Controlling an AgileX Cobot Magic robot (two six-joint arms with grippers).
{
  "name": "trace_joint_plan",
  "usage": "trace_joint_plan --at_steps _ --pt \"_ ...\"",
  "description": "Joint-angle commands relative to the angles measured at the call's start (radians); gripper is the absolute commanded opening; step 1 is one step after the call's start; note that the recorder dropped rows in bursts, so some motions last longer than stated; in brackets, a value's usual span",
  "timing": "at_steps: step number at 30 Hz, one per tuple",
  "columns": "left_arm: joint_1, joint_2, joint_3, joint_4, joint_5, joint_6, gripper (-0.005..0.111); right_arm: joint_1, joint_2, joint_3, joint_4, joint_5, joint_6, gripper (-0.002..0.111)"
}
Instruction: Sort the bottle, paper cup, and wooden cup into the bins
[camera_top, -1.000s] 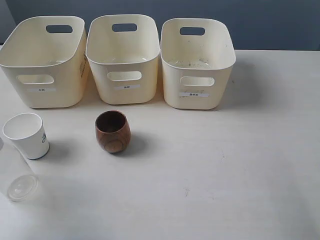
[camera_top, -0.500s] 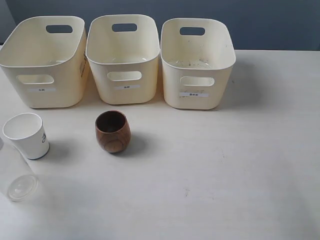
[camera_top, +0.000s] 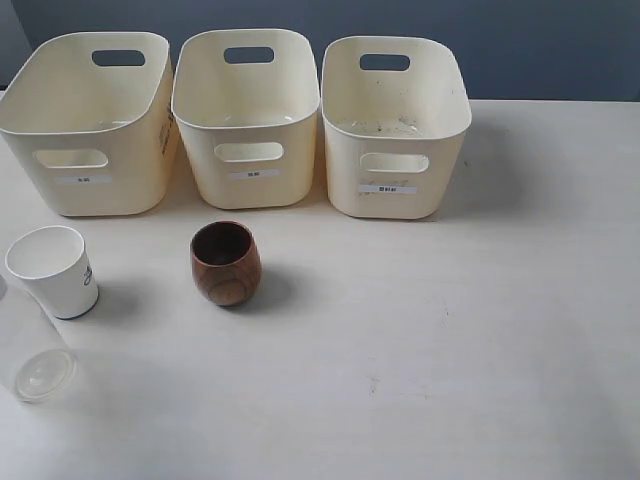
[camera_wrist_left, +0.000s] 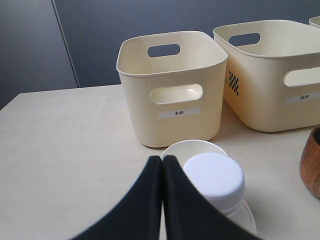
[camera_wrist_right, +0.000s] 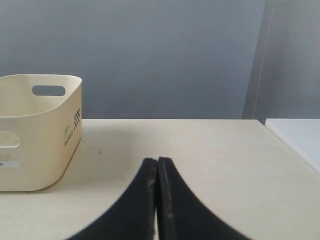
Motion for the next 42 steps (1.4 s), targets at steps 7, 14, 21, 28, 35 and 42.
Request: trace_joint_plan --at_steps 7,14,21,28,35,42 --pt "-0.003 0.003 -0.003 0.002 -0.014 -0.003 0.0 0.004 -0.006 0.002 0.001 0.001 0.001 -0.001" --pt "-0.003 0.003 -0.003 0.002 -0.014 -0.003 0.0 0.004 -0.006 0.002 -0.006 -0.001 -0.003 -0.001" --pt "-0.003 0.003 -0.003 0.002 -0.014 -0.003 0.0 0.004 -0.006 0.002 0.016 -0.175 -0.018 -0.001" --pt "-0.003 0.003 -0.003 0.002 -0.014 -0.003 0.0 0.004 -0.006 0.002 0.231 -0.302 0.098 -0.001" --pt "-0.003 0.003 -0.003 0.002 -0.014 -0.003 0.0 0.004 -0.006 0.002 0.327 -0.311 0.138 -0.001" --pt "-0.003 0.003 -0.003 0.002 -0.014 -0.003 0.0 0.004 -0.006 0.002 0.329 -0.336 0.249 -0.001"
